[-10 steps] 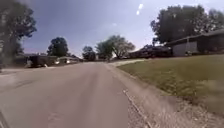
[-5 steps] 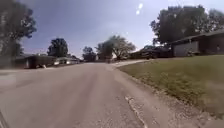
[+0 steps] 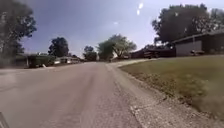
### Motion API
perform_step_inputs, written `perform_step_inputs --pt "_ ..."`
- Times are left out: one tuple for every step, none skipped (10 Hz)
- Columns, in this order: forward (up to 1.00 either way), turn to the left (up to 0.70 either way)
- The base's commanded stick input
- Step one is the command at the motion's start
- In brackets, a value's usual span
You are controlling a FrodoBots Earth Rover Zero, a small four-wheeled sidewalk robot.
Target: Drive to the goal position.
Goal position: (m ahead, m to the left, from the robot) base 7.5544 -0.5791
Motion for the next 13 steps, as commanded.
perform_step_inputs --pt "0.7 0.04" --pt "0.7 0.0" --pt "0.7 0.0" --pt "0.7 0.0" --pt "0.7 0.0" --pt "0.7 0.0" --pt "0.7 0.0" --pt "0.7 0.0" --pt "0.7 0.0" --pt "0.7 0.0" --pt "0.7 0.0" --pt "0.7 0.0" --pt "0.7 0.0"
